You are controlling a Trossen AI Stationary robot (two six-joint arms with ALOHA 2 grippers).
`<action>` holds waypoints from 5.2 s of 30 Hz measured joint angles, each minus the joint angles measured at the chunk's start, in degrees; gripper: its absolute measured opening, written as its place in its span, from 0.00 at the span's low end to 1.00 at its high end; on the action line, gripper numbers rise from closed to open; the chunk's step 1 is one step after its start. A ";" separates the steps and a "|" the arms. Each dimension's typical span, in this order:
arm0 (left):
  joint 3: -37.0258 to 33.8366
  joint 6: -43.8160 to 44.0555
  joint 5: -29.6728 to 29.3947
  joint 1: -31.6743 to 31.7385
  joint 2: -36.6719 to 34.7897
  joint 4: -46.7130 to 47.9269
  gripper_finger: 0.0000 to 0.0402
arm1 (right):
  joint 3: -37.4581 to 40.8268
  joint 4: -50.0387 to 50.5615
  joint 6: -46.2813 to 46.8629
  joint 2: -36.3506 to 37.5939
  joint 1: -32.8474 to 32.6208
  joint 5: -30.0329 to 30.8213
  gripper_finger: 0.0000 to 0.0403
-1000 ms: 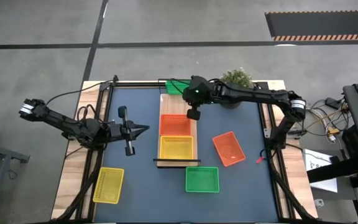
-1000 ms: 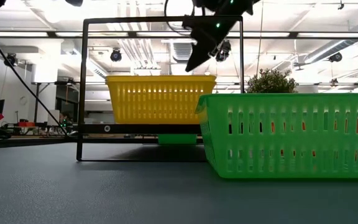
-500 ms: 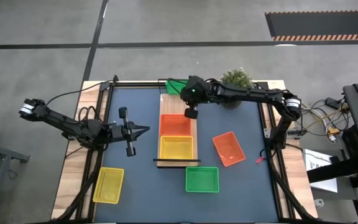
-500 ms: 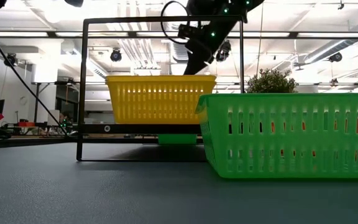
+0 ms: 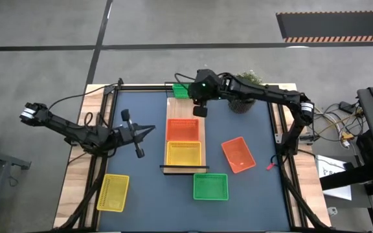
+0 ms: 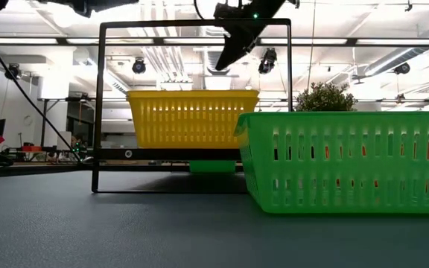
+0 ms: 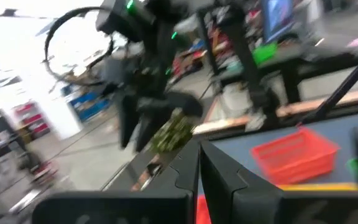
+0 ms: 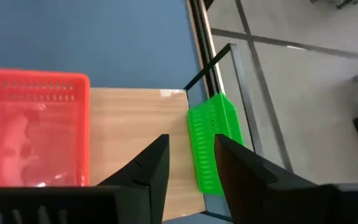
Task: Stack baskets on shelf by color
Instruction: Stack the top green bin on top of the green bin on the shelf
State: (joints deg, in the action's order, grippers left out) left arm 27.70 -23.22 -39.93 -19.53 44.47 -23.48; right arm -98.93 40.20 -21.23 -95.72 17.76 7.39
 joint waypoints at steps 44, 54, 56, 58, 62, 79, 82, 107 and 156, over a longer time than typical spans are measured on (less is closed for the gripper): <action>-0.86 -17.88 -8.95 14.84 -1.17 1.83 0.00 | 11.20 -21.04 -11.86 -12.05 2.05 12.93 0.33; -3.10 -17.81 -8.89 16.97 -4.07 1.43 0.00 | 10.82 -22.33 -11.77 -12.26 3.74 15.03 0.33; -3.33 -17.75 -8.89 16.96 -4.64 1.38 0.00 | 10.82 -22.59 -11.67 -12.77 3.90 15.29 0.33; -3.52 -17.72 -8.89 16.96 -5.05 1.46 0.00 | 10.82 -22.57 -11.74 -13.46 4.04 15.26 0.33; -3.67 -17.73 -8.72 16.96 -5.55 1.40 0.00 | 10.24 -22.84 -11.82 -15.05 4.41 16.44 0.33; -2.62 -21.16 -6.39 16.96 -5.25 -2.92 0.00 | 7.36 -19.34 -10.34 -13.51 3.65 16.64 0.33; -2.69 -21.25 -6.37 16.96 -5.22 -3.01 0.00 | 7.36 -18.66 -11.82 -13.51 3.60 16.05 0.32; -2.80 -23.69 -6.31 16.96 -5.13 -3.04 0.00 | 7.45 -22.90 -11.78 -16.13 4.03 17.07 0.61; -0.45 -17.86 6.64 21.83 -3.82 -3.23 0.00 | 7.45 -2.25 -2.53 -1.01 0.67 5.99 0.52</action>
State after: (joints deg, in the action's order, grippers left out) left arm 27.26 -41.08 -33.29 2.30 40.65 -26.72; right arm -91.48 37.95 -23.76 -96.73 18.43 13.38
